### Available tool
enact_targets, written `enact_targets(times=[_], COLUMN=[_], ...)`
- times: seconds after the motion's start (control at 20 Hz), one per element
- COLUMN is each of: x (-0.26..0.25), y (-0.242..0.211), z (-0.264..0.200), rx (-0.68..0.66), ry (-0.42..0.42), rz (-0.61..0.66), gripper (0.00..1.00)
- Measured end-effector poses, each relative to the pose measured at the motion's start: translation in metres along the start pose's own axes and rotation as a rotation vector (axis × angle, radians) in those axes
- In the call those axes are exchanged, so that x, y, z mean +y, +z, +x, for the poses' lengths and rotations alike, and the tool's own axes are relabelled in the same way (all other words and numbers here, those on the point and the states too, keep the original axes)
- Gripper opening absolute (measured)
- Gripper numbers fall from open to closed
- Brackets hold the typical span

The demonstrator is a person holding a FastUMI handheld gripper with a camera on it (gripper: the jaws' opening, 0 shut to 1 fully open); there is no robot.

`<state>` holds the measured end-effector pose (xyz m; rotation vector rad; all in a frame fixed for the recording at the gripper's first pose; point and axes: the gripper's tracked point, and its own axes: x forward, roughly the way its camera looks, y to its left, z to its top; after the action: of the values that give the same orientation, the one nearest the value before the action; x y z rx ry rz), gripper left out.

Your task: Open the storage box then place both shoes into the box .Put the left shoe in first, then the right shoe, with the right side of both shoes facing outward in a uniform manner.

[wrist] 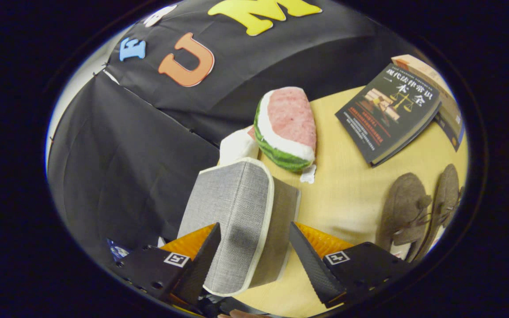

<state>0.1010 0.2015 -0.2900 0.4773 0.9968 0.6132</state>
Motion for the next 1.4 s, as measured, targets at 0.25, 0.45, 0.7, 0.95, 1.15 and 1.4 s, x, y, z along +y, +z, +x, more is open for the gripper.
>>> enact_targets(times=[0.25, 0.45, 0.7, 0.95, 1.15, 1.4], x=[0.002, 0.010, 0.012, 0.008, 0.021, 0.065], y=[-0.012, -0.009, -0.010, 0.001, 0.012, 0.026], z=[0.015, 0.010, 0.011, -0.001, -0.013, -0.037], rx=[0.096, 0.119, 0.134, 0.138, 0.144, 0.089], ry=[0.107, 0.176, 0.168, 0.185, 0.188, 0.216], rz=[0.158, 0.243, 0.269, 0.348, 0.416, 0.369], gripper=[0.95, 0.86, 0.54, 0.14, 0.05, 0.00])
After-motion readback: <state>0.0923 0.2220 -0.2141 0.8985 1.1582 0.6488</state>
